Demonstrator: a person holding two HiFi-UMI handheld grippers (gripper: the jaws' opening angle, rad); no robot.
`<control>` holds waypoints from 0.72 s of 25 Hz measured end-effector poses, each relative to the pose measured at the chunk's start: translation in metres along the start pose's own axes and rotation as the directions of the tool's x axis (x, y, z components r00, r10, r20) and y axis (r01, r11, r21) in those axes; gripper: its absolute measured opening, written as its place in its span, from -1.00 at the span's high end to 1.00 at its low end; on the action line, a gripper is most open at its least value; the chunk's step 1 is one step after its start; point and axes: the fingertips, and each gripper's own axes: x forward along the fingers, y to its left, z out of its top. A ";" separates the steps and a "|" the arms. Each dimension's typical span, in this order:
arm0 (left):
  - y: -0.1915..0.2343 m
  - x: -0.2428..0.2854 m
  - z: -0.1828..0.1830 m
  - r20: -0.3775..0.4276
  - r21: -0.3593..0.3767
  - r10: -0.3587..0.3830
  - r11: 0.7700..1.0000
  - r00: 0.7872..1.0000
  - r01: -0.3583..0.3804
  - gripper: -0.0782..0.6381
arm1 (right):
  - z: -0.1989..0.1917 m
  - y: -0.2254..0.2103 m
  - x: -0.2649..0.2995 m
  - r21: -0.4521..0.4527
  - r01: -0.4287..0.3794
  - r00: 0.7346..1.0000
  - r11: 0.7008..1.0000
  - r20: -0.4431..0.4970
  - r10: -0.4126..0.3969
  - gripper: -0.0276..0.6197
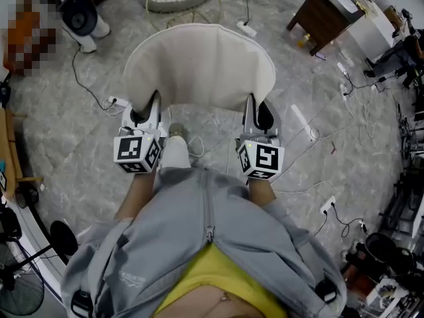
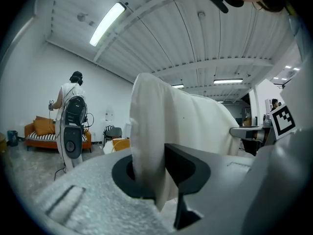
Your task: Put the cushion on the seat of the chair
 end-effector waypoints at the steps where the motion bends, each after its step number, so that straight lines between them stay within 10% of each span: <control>1: 0.000 0.006 -0.001 -0.002 0.001 -0.004 1.000 1.000 0.004 0.61 | -0.002 -0.003 0.004 0.004 0.004 1.000 1.000 -0.002 -0.004 0.76; 18: 0.080 0.199 0.010 0.025 -0.037 -0.073 0.997 0.997 0.074 0.61 | -0.005 -0.035 0.197 -0.038 0.052 0.999 0.998 0.014 -0.052 0.75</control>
